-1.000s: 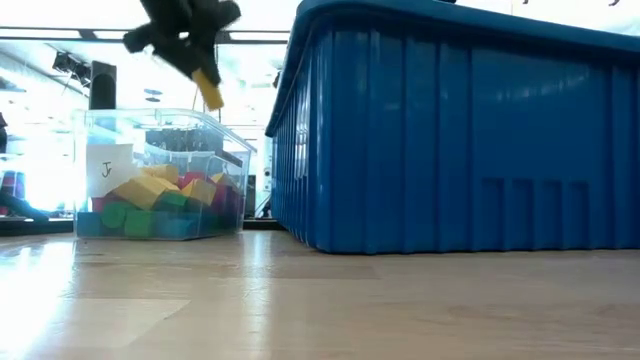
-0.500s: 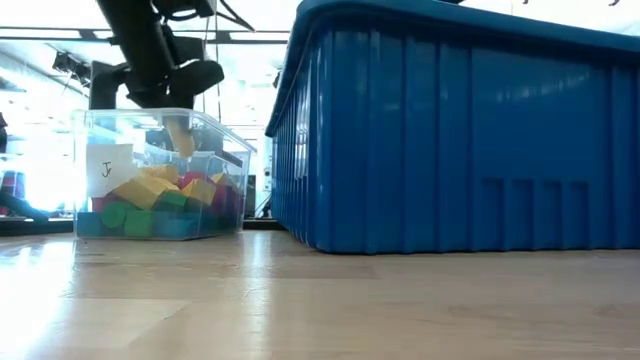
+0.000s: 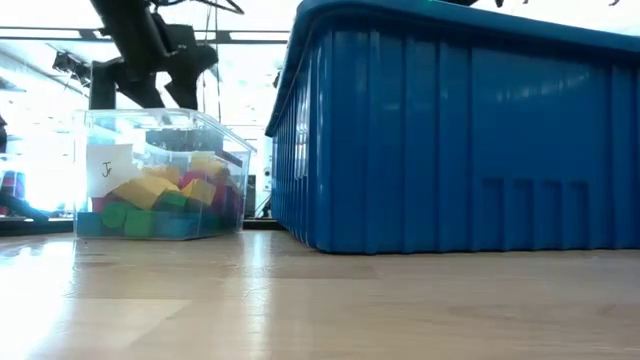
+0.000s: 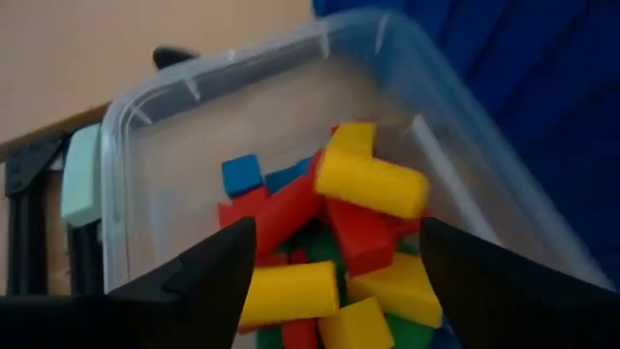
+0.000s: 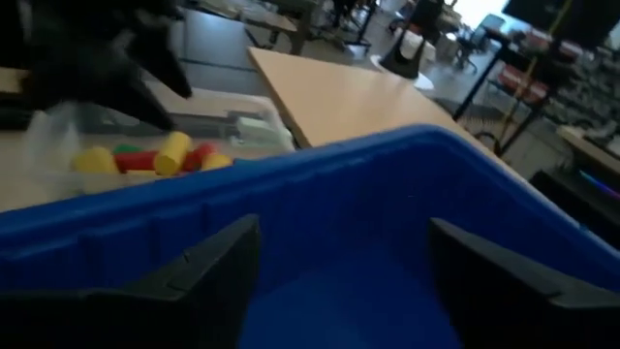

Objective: Sort blocks
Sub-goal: Put the yellow block into the transparent bin

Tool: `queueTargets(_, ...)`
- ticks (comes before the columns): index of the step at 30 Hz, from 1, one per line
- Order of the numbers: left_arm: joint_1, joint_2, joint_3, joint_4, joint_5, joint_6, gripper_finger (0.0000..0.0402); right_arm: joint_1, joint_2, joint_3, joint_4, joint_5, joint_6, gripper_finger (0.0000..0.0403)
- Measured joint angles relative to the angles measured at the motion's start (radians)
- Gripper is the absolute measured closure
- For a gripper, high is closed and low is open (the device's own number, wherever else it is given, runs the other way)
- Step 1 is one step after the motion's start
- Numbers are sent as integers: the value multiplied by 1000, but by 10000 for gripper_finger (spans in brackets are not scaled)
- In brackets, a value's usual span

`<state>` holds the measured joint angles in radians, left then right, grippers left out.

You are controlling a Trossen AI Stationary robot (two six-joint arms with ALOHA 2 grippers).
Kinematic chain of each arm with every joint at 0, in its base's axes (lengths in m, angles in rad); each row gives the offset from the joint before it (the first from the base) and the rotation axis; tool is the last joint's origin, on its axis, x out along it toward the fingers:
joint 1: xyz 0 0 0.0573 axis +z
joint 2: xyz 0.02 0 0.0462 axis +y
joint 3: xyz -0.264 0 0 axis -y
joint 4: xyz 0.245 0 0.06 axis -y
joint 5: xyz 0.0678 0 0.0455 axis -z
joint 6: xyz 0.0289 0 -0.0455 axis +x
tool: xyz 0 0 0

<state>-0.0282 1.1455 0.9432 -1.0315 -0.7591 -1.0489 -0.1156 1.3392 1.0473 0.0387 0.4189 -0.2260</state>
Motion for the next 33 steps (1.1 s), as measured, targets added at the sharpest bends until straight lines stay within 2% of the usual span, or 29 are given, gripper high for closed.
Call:
queueTargets(4,-16,-45,1,89,-13,64,97,-53,0,0,-19,-26,7,99)
queueTargets(7,-19,-50,1,194,-15,169,97,-99,0,0,-17,-49,-4,94)
queueTargets(12,-19,-43,1,317,-14,287,97,-225,0,0,-25,-121,-16,95)
queueTargets(20,-18,-43,1,363,-26,317,96,-447,35,3,-45,-269,-94,95)
queueTargets(24,-18,-43,1,365,-29,315,96,-478,110,2,-39,-302,-219,96)
queueTargets(26,-18,-43,1,375,-29,313,96,-466,145,1,-28,-278,-272,96)
queueTargets(30,-18,-42,1,386,-29,313,96,-416,186,0,61,-96,-361,96)
queueTargets(33,-18,-42,1,387,-31,317,96,-393,207,1,116,-48,-437,96)
